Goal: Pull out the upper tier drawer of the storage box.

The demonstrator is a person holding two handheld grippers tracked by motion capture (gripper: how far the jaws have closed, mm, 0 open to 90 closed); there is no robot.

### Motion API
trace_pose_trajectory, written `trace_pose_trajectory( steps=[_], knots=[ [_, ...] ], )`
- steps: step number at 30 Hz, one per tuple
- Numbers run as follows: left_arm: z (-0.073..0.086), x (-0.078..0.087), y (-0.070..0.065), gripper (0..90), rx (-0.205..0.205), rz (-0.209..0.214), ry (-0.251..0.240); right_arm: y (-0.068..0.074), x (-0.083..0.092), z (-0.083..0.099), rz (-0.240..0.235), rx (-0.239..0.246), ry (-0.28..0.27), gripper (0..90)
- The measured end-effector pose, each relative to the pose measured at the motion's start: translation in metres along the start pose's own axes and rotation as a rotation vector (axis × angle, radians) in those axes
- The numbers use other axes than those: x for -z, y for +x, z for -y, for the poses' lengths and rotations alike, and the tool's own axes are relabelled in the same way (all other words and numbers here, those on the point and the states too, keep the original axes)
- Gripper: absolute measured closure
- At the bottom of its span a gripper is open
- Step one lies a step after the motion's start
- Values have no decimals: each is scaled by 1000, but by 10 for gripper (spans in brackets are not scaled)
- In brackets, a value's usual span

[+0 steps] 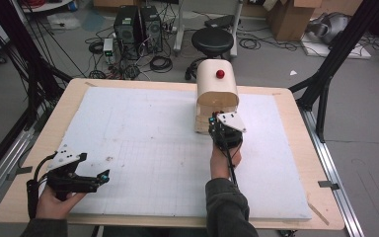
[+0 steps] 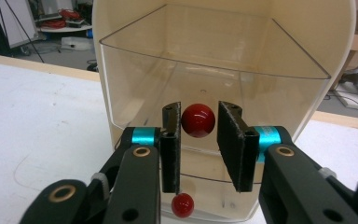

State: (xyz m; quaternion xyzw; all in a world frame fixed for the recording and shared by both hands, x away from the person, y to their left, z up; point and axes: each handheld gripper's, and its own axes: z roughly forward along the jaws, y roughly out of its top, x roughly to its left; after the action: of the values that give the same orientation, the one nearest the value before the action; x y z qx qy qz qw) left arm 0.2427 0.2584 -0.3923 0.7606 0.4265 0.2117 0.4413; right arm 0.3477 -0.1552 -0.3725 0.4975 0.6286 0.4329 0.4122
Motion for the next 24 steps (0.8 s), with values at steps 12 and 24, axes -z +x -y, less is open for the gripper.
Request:
trace_pose_trajectory(
  steps=[12, 24],
  knots=[
    [1, 2, 1, 17, 10, -6, -7, -1, 0, 0, -11, -7, 4, 722],
    [-1, -3, 3, 17, 12, 3, -7, -5, 3, -1, -42, -15, 16, 723]
  ],
)
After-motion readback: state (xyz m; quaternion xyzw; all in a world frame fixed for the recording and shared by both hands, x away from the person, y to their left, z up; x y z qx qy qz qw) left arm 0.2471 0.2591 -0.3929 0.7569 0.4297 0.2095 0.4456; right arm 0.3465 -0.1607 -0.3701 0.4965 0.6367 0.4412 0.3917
